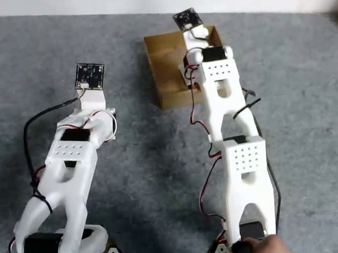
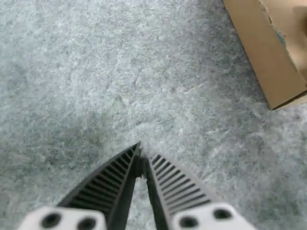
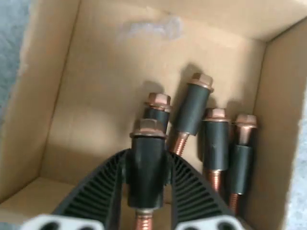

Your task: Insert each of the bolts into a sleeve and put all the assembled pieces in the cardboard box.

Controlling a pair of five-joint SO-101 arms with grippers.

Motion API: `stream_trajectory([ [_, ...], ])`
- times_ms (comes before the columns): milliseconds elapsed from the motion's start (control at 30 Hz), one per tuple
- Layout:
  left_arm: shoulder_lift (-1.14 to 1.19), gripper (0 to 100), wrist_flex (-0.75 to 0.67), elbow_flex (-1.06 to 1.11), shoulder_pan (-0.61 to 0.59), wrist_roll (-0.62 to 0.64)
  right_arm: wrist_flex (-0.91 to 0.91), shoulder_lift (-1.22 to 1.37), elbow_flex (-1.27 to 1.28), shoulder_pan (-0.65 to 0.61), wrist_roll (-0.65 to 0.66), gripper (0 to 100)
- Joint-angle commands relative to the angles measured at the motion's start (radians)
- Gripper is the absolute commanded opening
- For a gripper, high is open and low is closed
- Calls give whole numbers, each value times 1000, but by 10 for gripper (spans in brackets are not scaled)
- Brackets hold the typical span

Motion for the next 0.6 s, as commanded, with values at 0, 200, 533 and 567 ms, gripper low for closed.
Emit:
stream_trajectory([
  [0,-4,7,-18,-47,-12,6,-24,-15,-48,24,14,5],
  [200,-4,7,-35,-45,-12,6,-31,-13,-102,36,-77,18],
  [533,-2,7,-35,-44,-12,5,70,-19,-147,51,-91,354],
  [567,-2,7,-35,-44,-12,5,85,-21,-148,51,-87,354],
])
